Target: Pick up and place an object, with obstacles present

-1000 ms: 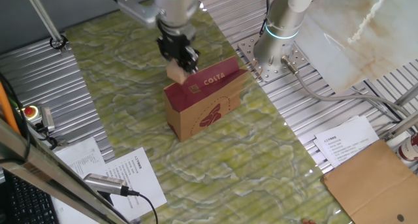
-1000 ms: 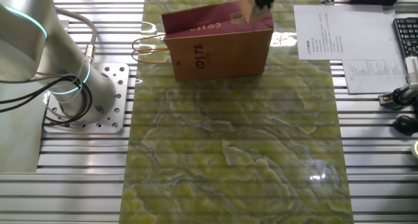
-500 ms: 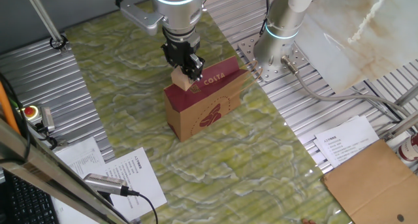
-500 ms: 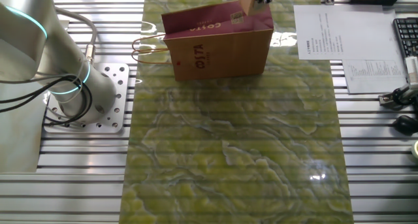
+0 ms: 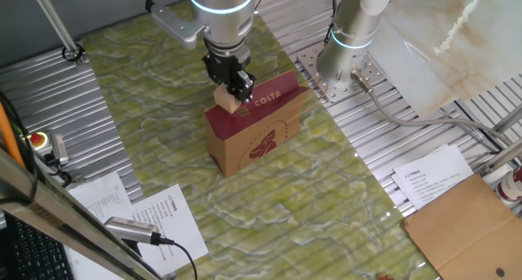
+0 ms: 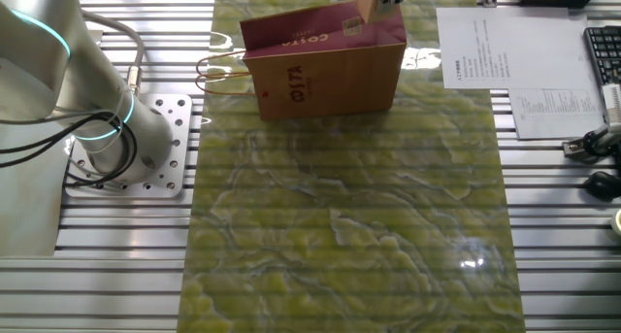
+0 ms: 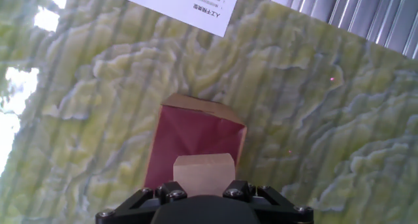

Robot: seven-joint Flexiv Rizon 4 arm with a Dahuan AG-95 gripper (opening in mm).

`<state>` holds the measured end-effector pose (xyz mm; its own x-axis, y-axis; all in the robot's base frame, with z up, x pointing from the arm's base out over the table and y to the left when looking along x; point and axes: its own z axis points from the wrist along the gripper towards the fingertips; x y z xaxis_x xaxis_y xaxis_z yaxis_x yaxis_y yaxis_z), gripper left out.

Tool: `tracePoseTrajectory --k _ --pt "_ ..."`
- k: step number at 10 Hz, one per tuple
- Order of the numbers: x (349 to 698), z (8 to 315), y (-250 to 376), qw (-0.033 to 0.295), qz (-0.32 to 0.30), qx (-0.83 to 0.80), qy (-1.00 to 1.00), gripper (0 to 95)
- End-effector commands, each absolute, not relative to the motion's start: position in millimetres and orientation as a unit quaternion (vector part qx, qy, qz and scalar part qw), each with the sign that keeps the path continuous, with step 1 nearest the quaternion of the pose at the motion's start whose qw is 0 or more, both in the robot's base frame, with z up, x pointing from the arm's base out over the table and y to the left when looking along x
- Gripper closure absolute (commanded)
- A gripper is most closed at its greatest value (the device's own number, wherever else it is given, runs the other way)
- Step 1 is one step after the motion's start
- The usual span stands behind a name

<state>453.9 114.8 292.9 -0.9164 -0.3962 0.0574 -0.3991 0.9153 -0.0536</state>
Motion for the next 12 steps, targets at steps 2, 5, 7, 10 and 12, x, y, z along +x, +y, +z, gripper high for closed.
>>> tracePoseTrajectory --k 2,5,7,10,12 --pt "452.9 290.3 130.5 0.011 0.002 0.218 -0.976 95.0" --pt "448.6 290.4 175.7 0.018 -0.006 0.162 -0.987 95.0" --pt "442.4 286.7 203.2 0.02 -0.006 0.135 -0.991 95.0" --pt "436.7 279.5 225.0 0.023 -0.005 0.12 -0.992 95.0" --pt "436.9 278.5 224.9 0.025 -0.005 0.119 -0.993 95.0"
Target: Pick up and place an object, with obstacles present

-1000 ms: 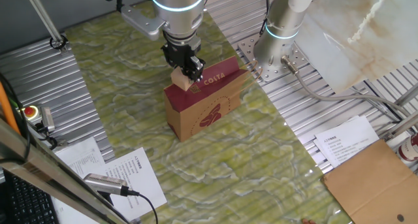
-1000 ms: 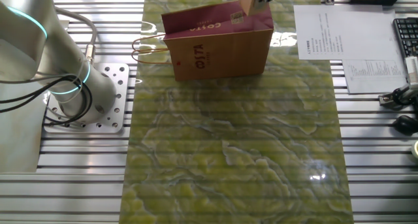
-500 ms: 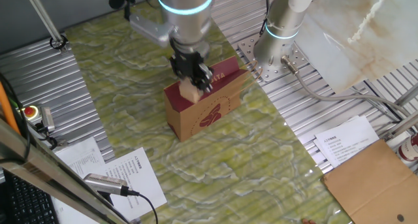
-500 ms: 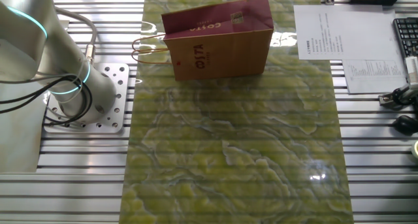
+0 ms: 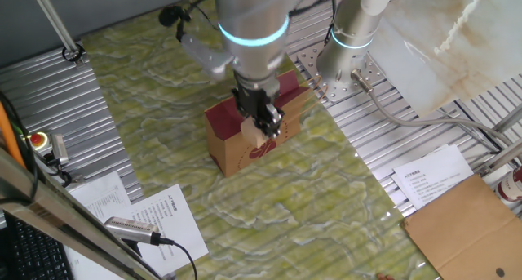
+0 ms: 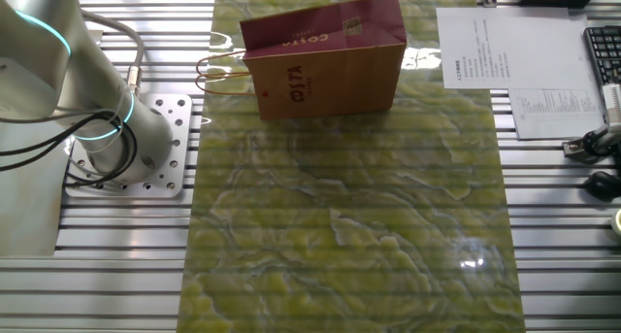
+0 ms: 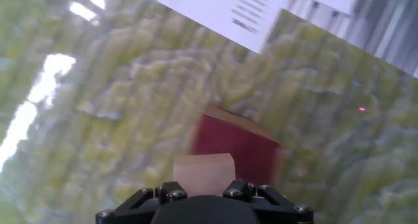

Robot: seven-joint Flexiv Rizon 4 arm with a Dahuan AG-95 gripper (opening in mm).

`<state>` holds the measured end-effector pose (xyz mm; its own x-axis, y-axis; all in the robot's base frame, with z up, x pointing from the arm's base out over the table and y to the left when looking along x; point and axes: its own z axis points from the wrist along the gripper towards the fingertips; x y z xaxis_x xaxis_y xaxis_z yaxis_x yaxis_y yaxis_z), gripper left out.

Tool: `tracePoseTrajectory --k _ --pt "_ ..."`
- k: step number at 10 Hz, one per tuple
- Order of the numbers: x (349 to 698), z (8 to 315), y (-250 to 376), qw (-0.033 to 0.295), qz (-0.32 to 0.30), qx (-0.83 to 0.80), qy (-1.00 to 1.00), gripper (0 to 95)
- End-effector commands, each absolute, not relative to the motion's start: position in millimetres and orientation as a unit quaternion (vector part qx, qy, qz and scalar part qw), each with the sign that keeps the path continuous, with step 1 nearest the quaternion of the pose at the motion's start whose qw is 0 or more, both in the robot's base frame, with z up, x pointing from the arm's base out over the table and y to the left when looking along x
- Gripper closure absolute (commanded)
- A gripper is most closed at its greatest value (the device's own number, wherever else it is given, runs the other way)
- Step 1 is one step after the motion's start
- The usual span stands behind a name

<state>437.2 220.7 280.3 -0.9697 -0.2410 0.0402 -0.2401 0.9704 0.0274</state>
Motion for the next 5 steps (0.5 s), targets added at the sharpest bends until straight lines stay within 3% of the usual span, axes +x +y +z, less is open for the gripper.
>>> tracePoseTrajectory --k 1,5 --pt "437.0 277.9 224.8 0.026 -0.005 0.114 -0.993 95.0" --pt "437.1 277.5 224.8 0.023 0.002 0.113 -0.993 95.0"
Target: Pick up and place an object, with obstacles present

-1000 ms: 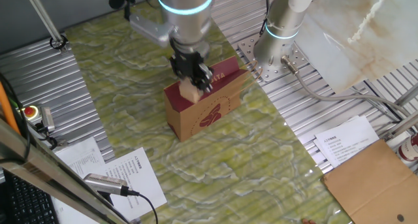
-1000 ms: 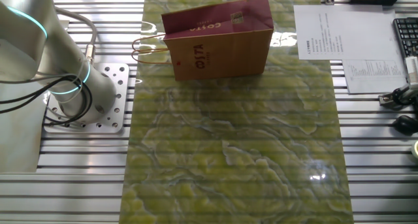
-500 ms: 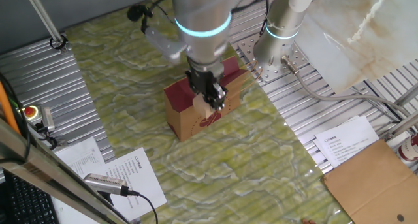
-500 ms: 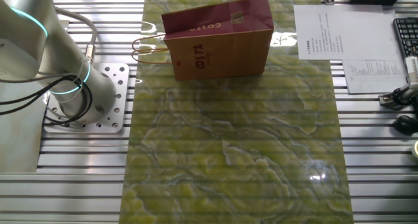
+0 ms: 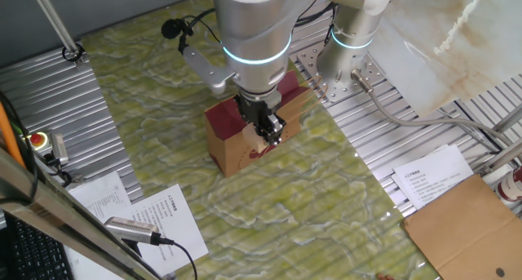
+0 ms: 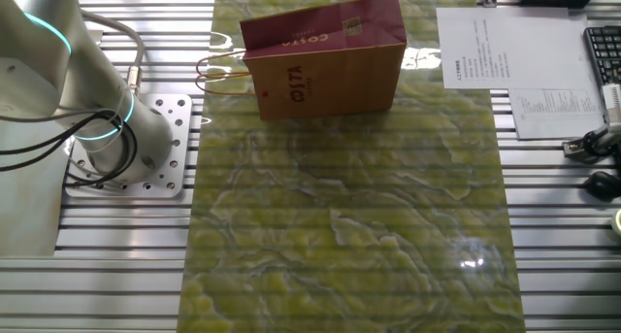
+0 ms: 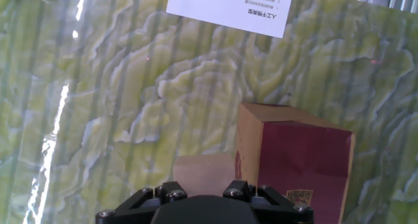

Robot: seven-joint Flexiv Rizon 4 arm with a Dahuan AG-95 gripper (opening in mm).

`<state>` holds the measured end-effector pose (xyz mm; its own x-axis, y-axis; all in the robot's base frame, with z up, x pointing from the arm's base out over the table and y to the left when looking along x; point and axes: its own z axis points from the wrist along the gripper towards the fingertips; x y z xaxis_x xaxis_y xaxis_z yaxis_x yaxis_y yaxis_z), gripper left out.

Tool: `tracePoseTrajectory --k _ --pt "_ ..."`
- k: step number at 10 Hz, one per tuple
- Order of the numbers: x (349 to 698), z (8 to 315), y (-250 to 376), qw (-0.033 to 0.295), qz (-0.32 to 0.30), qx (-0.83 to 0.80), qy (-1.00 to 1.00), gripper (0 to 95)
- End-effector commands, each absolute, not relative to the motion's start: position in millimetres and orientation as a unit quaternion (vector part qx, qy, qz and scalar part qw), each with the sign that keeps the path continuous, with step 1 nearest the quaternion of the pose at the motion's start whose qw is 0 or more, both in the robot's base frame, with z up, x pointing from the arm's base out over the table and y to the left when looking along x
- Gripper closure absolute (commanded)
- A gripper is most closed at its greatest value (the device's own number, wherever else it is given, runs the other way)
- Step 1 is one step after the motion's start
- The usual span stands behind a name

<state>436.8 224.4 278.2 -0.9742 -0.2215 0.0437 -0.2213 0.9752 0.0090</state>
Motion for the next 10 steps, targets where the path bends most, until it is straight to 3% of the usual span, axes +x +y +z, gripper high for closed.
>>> tracePoseTrajectory --k 1,10 --pt "437.1 277.5 224.8 0.023 0.002 0.113 -0.993 95.0" --pt "428.8 266.7 250.6 0.021 -0.006 0.076 -0.997 95.0"
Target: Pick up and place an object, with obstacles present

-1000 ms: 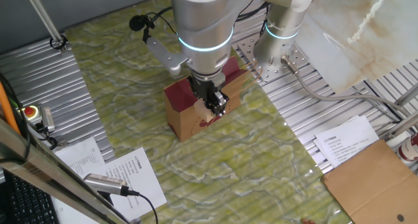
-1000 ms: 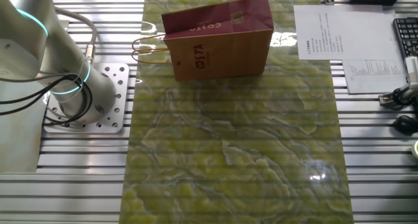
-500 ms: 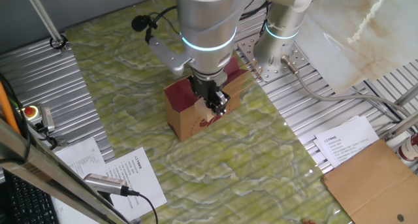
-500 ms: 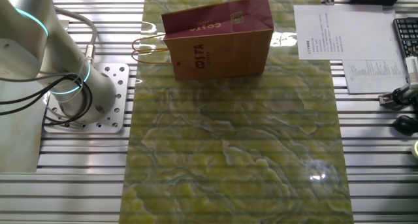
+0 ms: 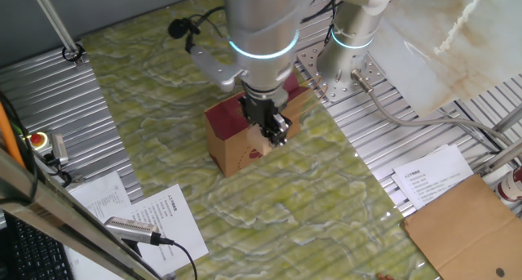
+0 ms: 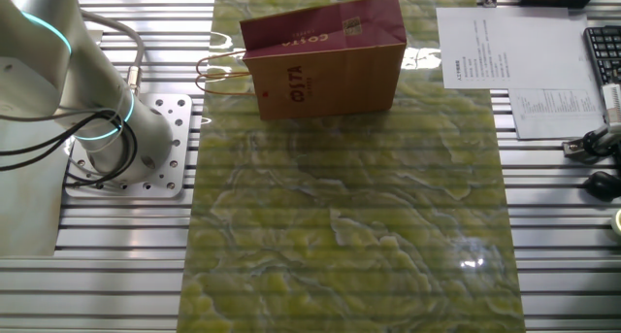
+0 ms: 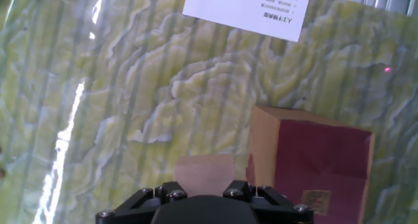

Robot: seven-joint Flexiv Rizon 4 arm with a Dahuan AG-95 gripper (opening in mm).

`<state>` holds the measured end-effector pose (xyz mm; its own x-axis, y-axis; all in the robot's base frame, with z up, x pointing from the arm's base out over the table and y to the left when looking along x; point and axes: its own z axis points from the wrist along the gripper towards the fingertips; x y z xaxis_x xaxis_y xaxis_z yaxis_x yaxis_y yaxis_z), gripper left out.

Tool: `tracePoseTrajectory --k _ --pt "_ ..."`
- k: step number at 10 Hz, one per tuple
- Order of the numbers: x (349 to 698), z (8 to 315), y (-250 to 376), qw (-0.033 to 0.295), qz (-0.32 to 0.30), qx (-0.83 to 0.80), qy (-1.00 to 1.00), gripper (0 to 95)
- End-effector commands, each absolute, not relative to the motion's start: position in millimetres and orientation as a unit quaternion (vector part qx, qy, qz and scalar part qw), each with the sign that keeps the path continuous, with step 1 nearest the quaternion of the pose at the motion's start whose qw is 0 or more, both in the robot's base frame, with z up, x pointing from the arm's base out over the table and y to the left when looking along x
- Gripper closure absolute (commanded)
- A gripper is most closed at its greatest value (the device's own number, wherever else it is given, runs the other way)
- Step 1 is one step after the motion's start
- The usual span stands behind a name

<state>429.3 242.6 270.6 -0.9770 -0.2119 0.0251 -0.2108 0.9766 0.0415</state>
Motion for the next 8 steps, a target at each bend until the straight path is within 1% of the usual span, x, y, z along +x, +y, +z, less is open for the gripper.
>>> tracePoseTrajectory --k 1,4,8 --pt "426.2 260.4 256.7 0.017 -0.005 0.069 -0.997 95.0" --pt "421.5 233.0 262.6 0.005 -0.001 0.059 -0.998 95.0" --pt "416.8 211.8 264.9 -0.002 0.004 0.057 -0.998 95.0"
